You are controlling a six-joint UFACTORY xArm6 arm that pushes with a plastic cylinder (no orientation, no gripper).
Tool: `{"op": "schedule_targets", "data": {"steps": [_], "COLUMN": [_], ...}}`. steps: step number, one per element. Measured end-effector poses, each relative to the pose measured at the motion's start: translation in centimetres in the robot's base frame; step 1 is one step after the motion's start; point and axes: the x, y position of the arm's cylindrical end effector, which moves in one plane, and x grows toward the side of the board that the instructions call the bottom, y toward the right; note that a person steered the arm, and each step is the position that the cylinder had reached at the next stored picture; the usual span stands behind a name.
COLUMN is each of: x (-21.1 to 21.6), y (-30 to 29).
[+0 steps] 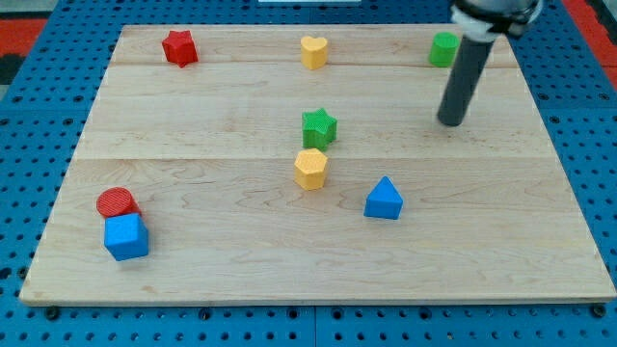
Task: Slide the hexagon left to the green star
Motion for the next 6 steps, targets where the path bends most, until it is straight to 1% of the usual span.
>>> {"op": "schedule_targets", "data": {"steps": [1,2,3,4,5,6], "x": [1.8,2.3,2.2,6.4,6.7,6.7], "y": [-5.6,-11.3,-10.0,-8.6,-15.3,-23.5]}}
